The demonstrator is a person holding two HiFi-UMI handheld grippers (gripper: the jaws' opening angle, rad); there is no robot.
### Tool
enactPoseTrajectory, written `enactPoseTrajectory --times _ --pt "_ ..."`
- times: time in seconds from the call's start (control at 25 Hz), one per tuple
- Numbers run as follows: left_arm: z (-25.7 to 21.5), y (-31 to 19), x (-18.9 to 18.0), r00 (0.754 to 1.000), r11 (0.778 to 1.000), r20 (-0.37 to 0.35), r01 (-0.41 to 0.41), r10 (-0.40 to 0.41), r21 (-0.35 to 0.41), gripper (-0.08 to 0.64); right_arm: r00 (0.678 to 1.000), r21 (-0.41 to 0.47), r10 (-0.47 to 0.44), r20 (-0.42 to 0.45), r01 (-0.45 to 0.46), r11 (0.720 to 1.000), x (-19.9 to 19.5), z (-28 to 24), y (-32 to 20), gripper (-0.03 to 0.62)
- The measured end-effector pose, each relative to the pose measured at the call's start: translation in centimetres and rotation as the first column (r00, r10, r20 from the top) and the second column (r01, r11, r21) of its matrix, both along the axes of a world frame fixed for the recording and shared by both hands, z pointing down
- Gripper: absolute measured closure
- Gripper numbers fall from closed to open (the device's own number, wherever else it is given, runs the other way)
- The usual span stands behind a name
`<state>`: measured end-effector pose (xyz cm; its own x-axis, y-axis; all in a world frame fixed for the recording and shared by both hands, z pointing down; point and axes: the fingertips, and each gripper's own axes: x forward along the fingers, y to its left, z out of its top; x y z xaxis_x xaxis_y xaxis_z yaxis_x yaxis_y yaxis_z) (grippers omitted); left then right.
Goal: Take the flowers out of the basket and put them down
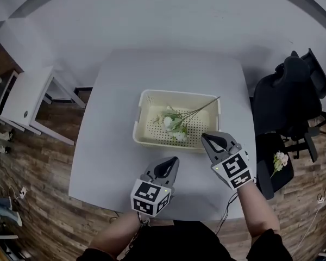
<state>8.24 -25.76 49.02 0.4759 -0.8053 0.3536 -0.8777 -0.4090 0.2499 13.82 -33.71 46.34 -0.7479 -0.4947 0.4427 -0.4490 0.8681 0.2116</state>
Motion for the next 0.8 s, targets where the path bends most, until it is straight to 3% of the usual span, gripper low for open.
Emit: enactPoseTrajectory --times 0.24,0.44,0.64,0.72,0.8 --pt "1.2 -1.7 0.3 1.000 0.999 -0.002 0.021 -0.021 -0.033 0.554 0.970 0.035 -0.106 -0.218 0.116 0.993 -0.7 3.4 -3.7 0.569" --pt "2.1 -2.5 0.1 0.999 0.998 0.004 0.045 -0.045 -0.054 0.554 0.905 0.018 -0.180 -0.386 0.202 0.979 -1.2 6.4 -6.3 0.568" --pt "2.8 -2.7 0.4 0.999 0.996 0.017 0.052 -0.051 -0.066 0.554 0.763 0.057 -0.228 -0.605 0.327 0.943 -1.3 9.5 -9.0 0.541" --pt "2.9 -2.8 0.7 0.998 0.996 0.015 0.055 -0.054 -0.068 0.554 0.679 0.060 -0.235 -0.696 0.381 0.923 -1.0 11.1 -10.3 0.469" --pt "3.0 -2.8 1.0 0.998 0.996 0.013 0.055 -0.055 -0.071 0.554 0.588 0.055 -0.239 -0.772 0.437 0.898 -0.7 12.6 -11.5 0.469"
